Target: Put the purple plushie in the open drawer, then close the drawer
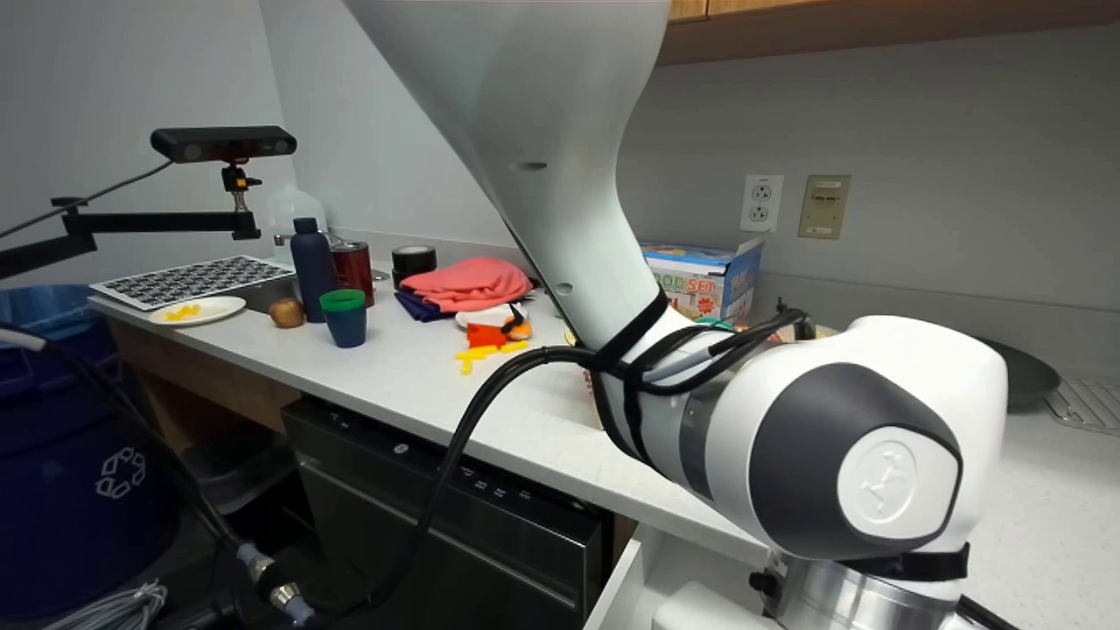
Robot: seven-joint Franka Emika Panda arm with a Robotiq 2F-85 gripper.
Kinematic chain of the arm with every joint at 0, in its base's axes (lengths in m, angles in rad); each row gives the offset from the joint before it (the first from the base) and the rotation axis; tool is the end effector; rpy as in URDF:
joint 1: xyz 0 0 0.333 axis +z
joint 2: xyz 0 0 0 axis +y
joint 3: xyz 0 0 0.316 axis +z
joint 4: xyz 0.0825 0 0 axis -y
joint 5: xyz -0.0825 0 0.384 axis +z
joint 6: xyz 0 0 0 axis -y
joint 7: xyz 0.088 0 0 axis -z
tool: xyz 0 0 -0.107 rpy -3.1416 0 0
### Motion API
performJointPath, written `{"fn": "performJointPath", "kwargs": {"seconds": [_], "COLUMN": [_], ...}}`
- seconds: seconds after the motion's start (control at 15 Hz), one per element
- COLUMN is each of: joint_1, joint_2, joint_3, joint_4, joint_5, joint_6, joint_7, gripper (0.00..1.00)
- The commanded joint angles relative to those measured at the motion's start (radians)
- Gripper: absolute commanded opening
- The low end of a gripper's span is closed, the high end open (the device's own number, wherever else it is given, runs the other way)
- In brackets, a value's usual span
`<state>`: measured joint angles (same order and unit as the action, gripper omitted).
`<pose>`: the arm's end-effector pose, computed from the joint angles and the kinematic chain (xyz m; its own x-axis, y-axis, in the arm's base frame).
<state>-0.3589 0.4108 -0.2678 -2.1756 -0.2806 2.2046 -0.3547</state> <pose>0.4126 -0.3163 0.1842 0.8893 -0.0775 -0.4507 -0.0362 -0.9944 0.0994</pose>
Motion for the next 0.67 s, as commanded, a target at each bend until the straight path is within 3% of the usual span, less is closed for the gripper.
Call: {"fn": "performJointPath", "kwargs": {"seconds": [0.0, 0.6], "joint_1": [-0.015, -0.011], "joint_2": [0.036, 0.087], "joint_3": [0.043, 0.115], "joint_4": [0.065, 0.194], "joint_5": [0.078, 0.165], "joint_6": [0.076, 0.144], "joint_7": [-0.027, -0.068], "gripper": [1.0, 1.0]}}
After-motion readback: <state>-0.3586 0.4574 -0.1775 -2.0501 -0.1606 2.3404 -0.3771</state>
